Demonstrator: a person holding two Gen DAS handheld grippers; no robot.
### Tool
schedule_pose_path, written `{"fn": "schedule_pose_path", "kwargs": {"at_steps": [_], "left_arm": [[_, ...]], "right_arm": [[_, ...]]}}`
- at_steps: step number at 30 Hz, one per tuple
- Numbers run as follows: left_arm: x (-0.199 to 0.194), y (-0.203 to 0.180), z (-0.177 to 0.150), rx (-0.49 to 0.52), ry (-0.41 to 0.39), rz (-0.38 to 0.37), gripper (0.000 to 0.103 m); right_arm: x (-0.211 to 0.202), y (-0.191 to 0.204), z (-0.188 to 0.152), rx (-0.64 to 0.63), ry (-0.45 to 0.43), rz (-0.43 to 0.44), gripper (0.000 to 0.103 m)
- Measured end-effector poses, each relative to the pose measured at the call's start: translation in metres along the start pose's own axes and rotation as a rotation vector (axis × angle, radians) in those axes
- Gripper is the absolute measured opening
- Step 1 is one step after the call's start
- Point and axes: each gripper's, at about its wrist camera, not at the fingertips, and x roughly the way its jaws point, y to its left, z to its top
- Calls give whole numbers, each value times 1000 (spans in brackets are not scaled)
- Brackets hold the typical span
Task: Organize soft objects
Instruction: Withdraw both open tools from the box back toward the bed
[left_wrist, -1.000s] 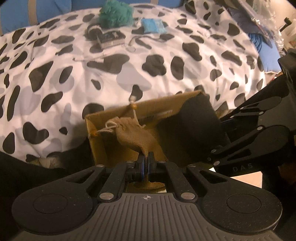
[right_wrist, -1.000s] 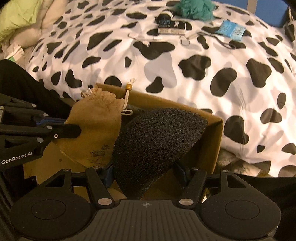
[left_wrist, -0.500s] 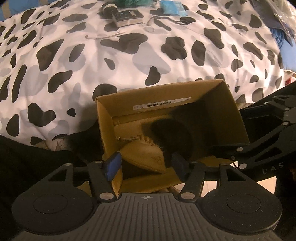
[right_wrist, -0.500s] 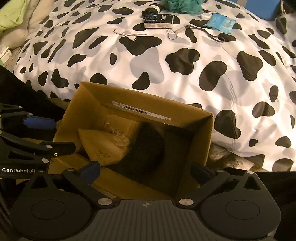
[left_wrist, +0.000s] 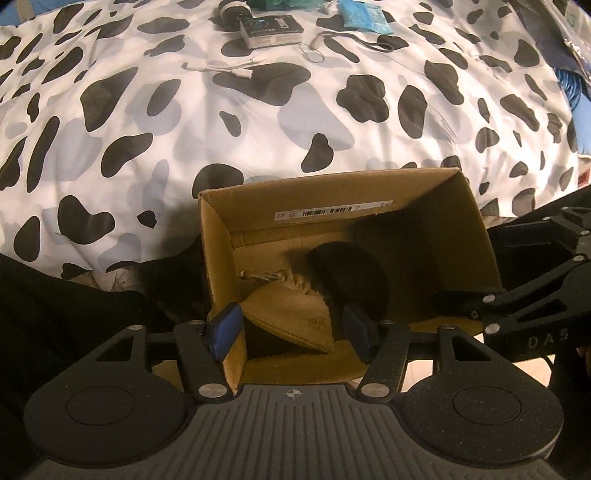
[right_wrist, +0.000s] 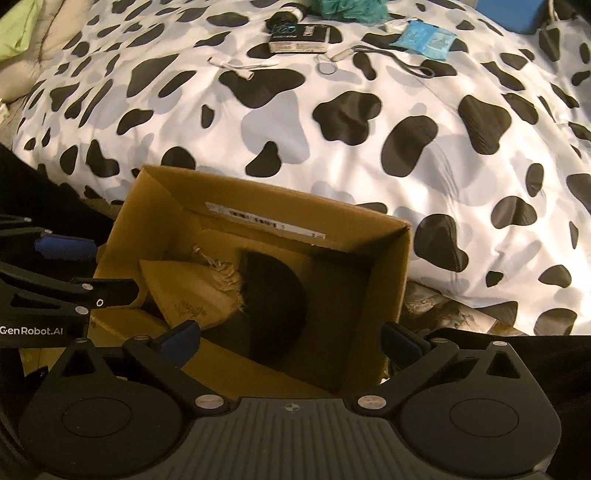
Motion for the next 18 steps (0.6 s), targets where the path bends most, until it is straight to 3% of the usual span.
{"fn": "schedule_pose_path", "kwargs": {"at_steps": [12, 18], "left_arm": [[-1, -9, 17, -6, 17, -1, 59], [-12, -7, 25, -17, -50, 8, 59]], "right_arm": [[4, -14, -1, 48, 19, -40, 103], [6, -11, 1, 29, 23, -48, 103]]}}
